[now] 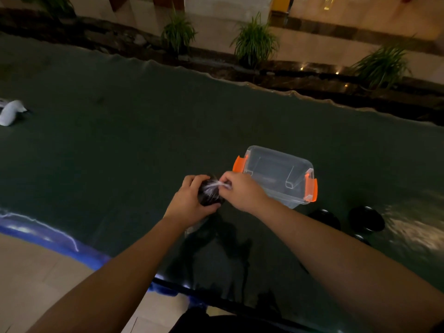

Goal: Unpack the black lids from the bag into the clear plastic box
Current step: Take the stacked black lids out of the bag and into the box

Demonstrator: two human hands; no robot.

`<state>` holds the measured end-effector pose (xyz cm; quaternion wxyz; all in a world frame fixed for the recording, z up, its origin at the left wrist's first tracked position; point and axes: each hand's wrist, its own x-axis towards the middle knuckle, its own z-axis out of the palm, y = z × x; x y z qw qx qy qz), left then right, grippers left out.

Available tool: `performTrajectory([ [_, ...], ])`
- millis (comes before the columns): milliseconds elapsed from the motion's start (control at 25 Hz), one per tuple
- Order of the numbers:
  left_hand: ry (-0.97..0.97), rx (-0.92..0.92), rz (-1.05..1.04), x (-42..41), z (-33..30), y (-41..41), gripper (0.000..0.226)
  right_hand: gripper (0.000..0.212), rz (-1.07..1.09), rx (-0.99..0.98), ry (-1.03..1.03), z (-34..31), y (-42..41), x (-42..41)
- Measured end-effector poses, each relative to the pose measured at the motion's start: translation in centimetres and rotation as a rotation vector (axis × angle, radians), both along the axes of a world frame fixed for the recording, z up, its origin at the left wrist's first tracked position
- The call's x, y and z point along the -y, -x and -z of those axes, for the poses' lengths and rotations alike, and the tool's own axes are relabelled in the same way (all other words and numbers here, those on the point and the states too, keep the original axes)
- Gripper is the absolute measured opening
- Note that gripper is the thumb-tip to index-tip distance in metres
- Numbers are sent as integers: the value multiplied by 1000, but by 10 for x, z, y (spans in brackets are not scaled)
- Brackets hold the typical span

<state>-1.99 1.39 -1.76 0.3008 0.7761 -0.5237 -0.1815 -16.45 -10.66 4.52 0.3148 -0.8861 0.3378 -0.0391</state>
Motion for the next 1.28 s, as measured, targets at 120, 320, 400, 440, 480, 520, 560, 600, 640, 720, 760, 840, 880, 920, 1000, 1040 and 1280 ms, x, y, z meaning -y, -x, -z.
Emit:
performTrajectory([
  [120,54,-95,-57,-3,4,14,74,11,-54,-50,72,-9,3,1],
  [320,16,-155,-70,-13,13,27,72,4,-131,-133,132,-5,6,-5],
  [400,45,-111,-2,-19,10,24,70,6,-151,-140,141,-2,7,-7],
  [440,86,-93,33,-21,7,21,66,8,-160,-135,141,-1,9,-7],
  [480,120,-86,61,-22,3,17,62,9,-167,-126,131,-2,10,-7],
  [520,132,-83,85,-22,-2,13,59,11,-173,-113,111,-4,11,-7],
  [560,128,-76,108,-20,-9,9,56,13,-177,-98,88,-6,11,-7],
  [600,121,-64,131,-17,-16,5,53,15,-179,-82,69,-9,12,-7],
  [640,124,-52,152,-13,-22,3,48,18,-179,-66,56,-13,12,-8],
  [720,139,-27,184,-7,-33,2,39,20,-180,-31,47,-18,12,-9],
  [760,143,-16,197,-5,-37,1,36,18,-184,-10,45,-19,12,-9],
  [840,153,14,226,-4,-43,-1,28,16,-190,28,32,-21,13,-10],
  [880,170,54,243,-4,-45,-2,25,16,-194,46,26,-22,13,-11],
  [920,188,107,258,-5,-46,-3,21,17,-196,64,24,-22,14,-12],
  [1000,207,194,255,-8,-50,-4,15,26,-199,87,47,-23,16,-14],
  [1040,209,224,238,-9,-52,-4,12,32,-198,93,66,-23,17,-14],
  [1280,165,423,148,-23,-64,-13,8,24,-242,98,305,-23,28,-11],
])
